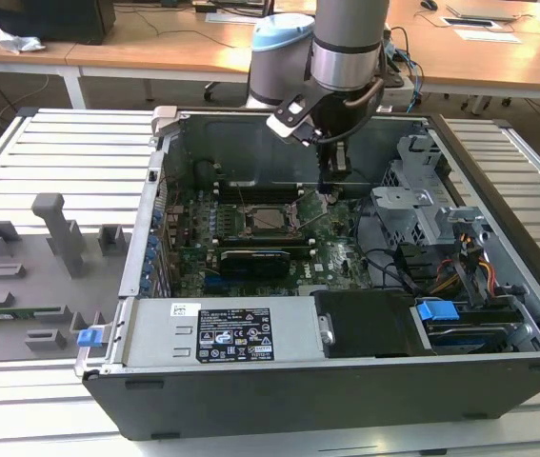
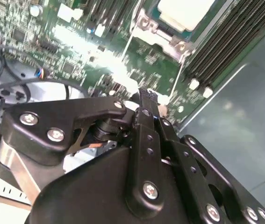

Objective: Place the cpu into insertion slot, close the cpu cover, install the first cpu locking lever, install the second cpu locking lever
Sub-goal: 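Close the cpu cover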

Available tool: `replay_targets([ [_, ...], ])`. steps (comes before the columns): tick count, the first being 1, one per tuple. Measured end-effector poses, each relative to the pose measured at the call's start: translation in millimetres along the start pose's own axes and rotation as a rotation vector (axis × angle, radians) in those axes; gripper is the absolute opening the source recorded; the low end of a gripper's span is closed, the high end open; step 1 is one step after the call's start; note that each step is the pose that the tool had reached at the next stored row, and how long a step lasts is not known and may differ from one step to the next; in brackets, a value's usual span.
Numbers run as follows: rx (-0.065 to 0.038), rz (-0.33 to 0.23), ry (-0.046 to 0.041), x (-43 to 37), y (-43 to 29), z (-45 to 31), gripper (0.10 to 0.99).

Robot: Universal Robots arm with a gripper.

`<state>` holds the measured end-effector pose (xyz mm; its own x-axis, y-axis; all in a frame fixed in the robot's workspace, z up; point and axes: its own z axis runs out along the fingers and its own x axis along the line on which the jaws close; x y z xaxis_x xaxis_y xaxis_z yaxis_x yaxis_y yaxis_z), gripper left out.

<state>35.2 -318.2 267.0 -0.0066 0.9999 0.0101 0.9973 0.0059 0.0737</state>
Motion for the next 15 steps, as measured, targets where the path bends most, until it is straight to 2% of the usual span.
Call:
replay_targets([
  [5, 0.003, 0.000, 0.0000, -0.1, 13.4, 4.1, 0.106],
  [8, 0.011, 0.000, -0.0002, -0.2, 18.8, 9.1, 0.106],
  [15, 0.026, 0.000, -0.0001, -0.4, 21.6, 21.6, 0.106],
])
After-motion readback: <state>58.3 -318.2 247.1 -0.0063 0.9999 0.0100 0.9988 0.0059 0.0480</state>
